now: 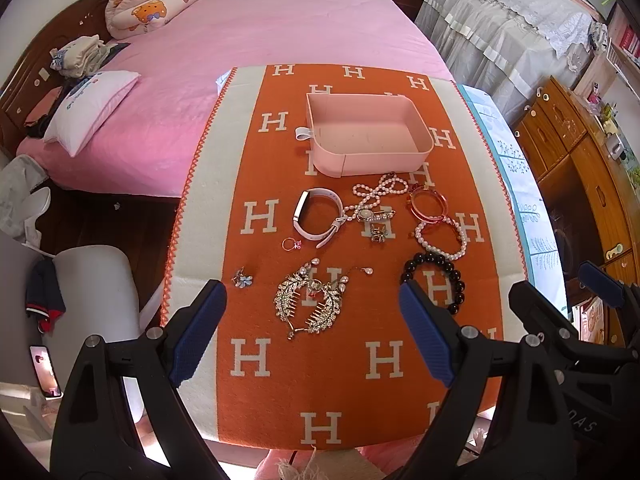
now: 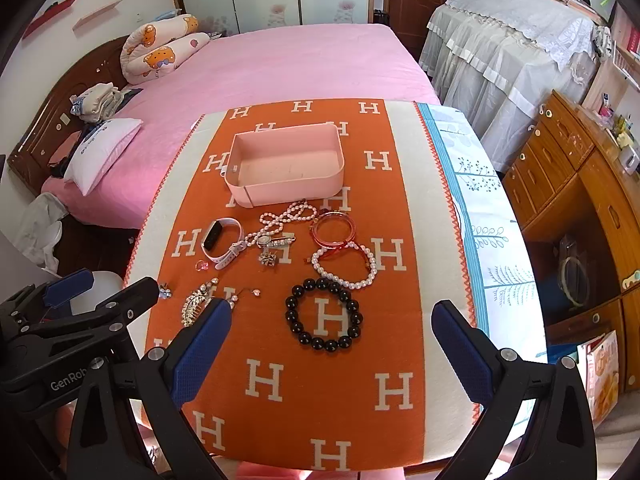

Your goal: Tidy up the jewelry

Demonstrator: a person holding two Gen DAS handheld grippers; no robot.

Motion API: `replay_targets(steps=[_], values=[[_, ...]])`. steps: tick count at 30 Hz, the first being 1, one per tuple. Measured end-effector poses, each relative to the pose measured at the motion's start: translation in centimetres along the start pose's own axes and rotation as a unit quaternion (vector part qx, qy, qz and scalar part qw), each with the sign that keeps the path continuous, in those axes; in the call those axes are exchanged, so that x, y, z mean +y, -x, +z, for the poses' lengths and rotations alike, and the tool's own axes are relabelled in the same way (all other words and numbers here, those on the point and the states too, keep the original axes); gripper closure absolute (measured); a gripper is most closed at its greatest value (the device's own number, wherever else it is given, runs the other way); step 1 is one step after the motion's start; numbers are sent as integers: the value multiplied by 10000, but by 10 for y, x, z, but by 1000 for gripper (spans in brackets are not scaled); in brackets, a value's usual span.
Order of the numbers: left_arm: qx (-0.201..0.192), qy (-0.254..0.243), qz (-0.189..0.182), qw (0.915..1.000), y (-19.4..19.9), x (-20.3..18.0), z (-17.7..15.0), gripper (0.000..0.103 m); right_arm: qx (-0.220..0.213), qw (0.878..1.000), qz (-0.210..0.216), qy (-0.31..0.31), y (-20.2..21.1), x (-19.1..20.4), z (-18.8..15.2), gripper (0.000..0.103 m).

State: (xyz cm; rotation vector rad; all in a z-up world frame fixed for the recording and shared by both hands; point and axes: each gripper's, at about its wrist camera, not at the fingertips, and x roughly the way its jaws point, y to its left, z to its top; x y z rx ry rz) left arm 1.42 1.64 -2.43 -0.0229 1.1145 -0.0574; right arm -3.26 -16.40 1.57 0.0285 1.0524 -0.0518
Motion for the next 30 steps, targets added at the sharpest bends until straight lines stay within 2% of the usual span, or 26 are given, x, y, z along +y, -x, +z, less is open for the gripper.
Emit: replay_targets(steps=[11, 15, 20, 25, 30], values=[[33, -114, -143, 9998, 0, 13, 14, 17, -50, 10000, -59, 2, -5, 5, -1, 1], [-128, -170, -345, 9992, 3, 23, 26, 17, -72, 9999, -87, -67, 0, 14, 9, 1], [-264, -341, -409, 9982, 9, 37, 43, 17, -5, 9996, -138, -244, -1, 11, 20, 1], [87, -213, -507, 9985, -4, 57, 56, 17, 186, 9992, -127, -321, -13, 5, 27, 5], [375, 71, -662, 9971, -26, 72, 60, 17, 452, 9986, -21, -291, -33, -3, 33, 14]])
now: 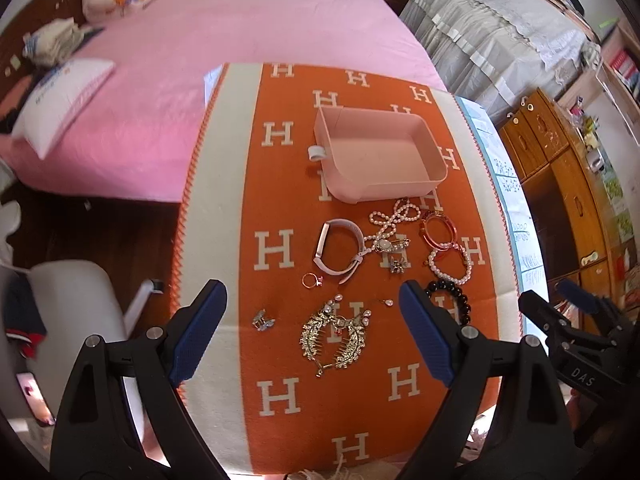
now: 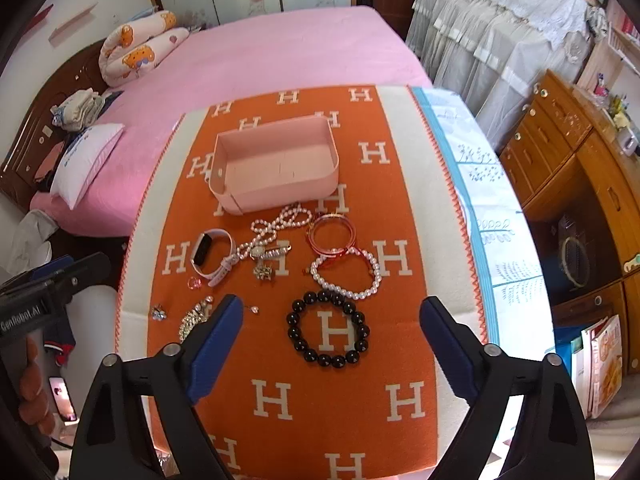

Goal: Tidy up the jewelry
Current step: 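Grasp the white watch band with the left tool while the right tool grasps the red bangle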

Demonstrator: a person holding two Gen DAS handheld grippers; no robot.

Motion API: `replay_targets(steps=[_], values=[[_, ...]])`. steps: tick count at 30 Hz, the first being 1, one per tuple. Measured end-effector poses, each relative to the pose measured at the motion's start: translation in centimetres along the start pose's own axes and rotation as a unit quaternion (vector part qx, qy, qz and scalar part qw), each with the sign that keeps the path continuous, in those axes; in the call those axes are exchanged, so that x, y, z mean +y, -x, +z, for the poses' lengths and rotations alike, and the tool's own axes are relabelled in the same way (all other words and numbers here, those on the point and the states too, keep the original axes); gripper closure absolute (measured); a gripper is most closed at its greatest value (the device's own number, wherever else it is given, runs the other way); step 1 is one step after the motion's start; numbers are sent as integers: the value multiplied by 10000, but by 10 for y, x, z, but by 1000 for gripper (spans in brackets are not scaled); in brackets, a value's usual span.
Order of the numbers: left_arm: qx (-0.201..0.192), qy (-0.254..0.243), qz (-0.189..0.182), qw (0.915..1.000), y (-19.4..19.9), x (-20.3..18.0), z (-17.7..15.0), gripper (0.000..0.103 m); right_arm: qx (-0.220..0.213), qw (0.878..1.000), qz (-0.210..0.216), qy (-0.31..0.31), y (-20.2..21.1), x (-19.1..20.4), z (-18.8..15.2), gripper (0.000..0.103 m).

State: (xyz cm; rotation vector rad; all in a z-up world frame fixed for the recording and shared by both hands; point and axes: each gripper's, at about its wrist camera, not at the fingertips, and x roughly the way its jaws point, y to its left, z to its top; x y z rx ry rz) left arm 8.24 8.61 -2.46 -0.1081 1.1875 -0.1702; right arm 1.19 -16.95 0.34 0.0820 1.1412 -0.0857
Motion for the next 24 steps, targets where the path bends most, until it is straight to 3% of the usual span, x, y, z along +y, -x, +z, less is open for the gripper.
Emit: replay_targets(steps=[8, 12, 17, 24], values=[[501, 34, 324, 9982, -54, -8, -1, 17, 597, 9976, 315, -158, -58, -20, 19, 29], [693, -70, 346, 9970, -85, -22, -1, 31, 762, 9959, 425, -235, -89, -32, 33, 32], [884, -156, 381, 9952, -115, -40, 3, 35, 928, 9934, 575, -354, -129, -48, 54, 39], [904, -440, 438, 9940, -146, -62, 12, 56, 1221, 9885, 835, -296, -182, -56, 75, 52]])
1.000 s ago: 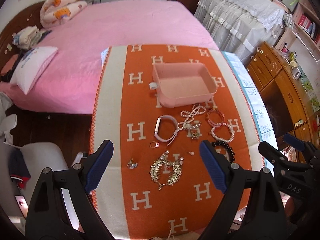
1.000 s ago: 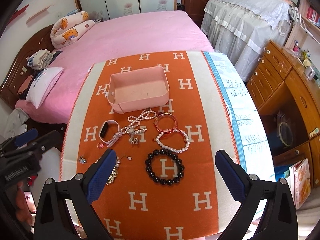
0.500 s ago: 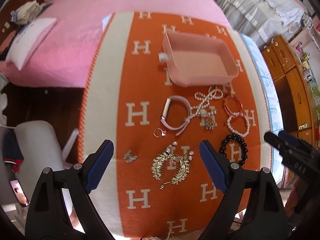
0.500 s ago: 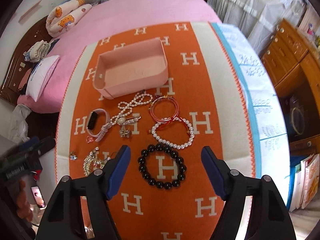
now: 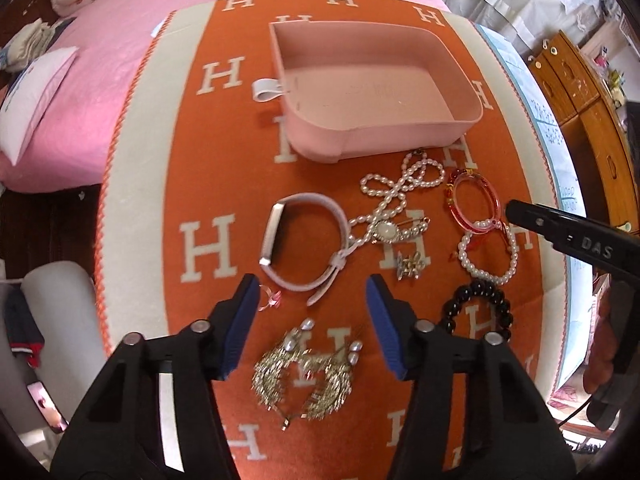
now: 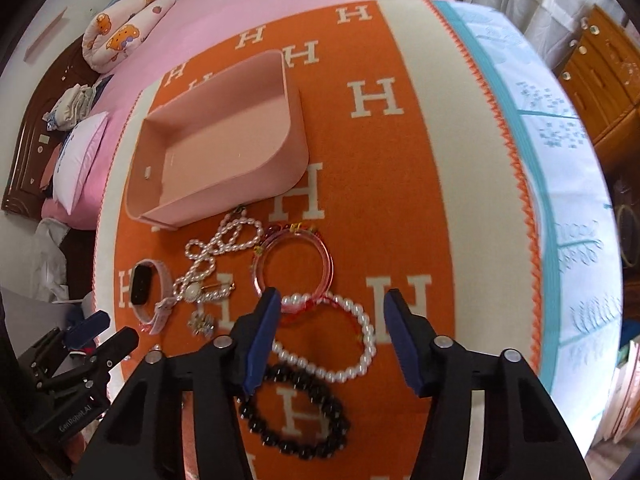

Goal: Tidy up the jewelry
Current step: 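Grasp the white watch band with the left tool while the right tool grasps the red bangle, then carry the watch and red bangle into the pink box and open both tools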

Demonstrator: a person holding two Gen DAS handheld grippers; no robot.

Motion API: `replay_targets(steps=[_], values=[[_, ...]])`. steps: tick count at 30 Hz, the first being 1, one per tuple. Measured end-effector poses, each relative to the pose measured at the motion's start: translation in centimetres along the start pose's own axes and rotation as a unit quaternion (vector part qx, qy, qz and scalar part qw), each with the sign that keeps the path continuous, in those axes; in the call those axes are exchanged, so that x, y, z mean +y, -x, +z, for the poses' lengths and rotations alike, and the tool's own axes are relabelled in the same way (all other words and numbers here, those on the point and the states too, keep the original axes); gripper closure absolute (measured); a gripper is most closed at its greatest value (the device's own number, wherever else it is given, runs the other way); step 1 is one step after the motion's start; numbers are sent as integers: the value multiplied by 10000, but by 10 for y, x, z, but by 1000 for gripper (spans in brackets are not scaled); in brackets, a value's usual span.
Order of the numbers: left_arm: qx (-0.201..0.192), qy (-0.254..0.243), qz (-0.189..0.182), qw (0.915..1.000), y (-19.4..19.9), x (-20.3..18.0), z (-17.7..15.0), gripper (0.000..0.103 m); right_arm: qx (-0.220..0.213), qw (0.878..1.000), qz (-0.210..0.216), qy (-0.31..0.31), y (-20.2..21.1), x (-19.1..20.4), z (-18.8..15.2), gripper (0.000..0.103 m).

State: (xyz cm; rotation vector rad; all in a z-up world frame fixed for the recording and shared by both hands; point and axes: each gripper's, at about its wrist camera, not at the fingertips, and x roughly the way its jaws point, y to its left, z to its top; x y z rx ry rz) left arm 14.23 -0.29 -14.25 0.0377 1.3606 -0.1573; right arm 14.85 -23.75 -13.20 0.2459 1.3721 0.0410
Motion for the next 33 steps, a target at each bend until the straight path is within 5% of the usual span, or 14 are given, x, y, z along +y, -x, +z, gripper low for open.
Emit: replay_targets(steps=[8, 15, 20, 27, 33], values=[[139, -212, 68, 9997, -20, -9, 10, 70, 241, 9993, 71, 276, -42, 10, 18, 67], [286, -394, 82, 9988, -32, -20, 16, 76, 81, 9981, -151, 590, -47, 17, 21, 95], [393, -471, 176, 9980, -43, -30, 19, 77, 83, 9990, 65, 439, -49, 8, 24, 96], [450, -390, 196, 9980, -53, -31, 35, 96, 41, 9992, 336, 223, -41, -3, 15, 96], [282, -204, 217, 9992, -36, -27, 38, 97, -65, 9984, 522, 201, -15, -8, 9, 96]])
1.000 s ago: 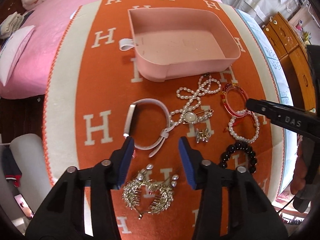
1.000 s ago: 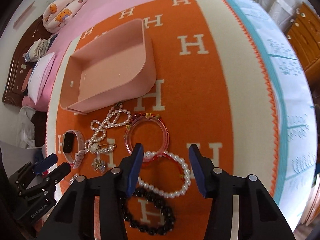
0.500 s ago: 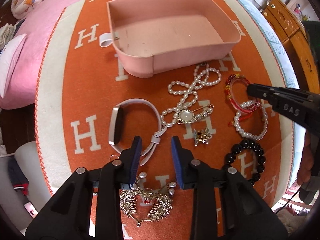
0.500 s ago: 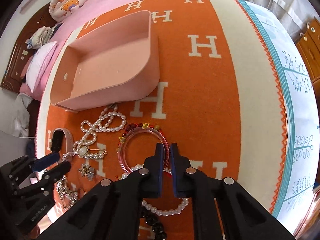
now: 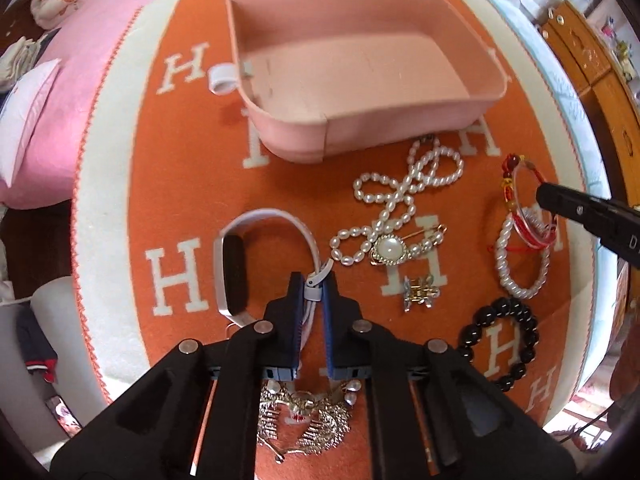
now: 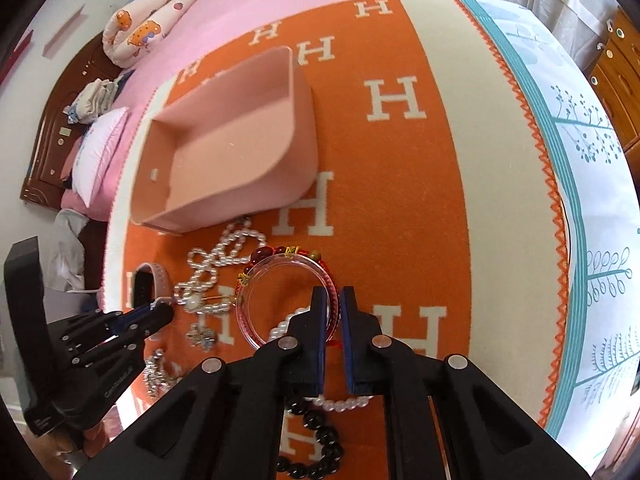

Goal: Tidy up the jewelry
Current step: 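Carry the watch and red bangle into the pink box and open both tools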

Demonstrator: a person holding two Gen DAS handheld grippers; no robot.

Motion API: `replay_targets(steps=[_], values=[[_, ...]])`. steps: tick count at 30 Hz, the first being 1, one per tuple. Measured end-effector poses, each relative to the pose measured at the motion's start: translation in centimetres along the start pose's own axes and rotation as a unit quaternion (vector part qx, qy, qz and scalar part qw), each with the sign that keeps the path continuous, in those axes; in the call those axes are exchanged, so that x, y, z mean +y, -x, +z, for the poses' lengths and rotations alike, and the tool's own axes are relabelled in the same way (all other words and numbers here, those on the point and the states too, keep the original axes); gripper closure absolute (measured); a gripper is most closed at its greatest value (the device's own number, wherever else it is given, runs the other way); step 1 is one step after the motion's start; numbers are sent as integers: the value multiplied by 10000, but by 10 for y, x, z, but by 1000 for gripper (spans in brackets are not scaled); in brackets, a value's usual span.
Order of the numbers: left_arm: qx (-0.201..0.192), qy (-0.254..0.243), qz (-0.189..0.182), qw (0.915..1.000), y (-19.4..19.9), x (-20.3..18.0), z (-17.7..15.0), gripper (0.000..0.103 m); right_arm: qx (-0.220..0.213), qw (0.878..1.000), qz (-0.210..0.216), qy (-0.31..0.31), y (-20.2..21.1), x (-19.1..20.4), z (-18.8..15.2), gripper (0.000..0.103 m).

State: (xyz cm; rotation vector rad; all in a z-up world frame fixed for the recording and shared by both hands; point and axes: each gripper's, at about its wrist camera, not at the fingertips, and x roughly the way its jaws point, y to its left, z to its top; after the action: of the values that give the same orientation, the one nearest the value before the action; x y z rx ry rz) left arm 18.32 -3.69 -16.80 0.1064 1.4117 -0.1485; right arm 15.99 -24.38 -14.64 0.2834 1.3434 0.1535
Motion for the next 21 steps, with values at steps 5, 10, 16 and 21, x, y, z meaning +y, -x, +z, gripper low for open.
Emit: replay_targets(steps=[5, 10, 16, 21], values=[[-275, 182, -118, 9994, 38, 3, 12, 97, -189, 9993, 332, -45, 30, 7, 7, 96], [-806, 145, -281, 9962, 88, 6, 33, 97, -484, 9970, 596, -9, 57, 22, 29, 96], [-1163, 111, -271, 9928, 120, 10, 74, 97, -833, 9944, 646, 60, 69, 42, 71, 96], [-1185, 218, -329, 9922, 107, 9, 109, 97, -905, 9948, 466, 32, 43, 56, 103, 96]])
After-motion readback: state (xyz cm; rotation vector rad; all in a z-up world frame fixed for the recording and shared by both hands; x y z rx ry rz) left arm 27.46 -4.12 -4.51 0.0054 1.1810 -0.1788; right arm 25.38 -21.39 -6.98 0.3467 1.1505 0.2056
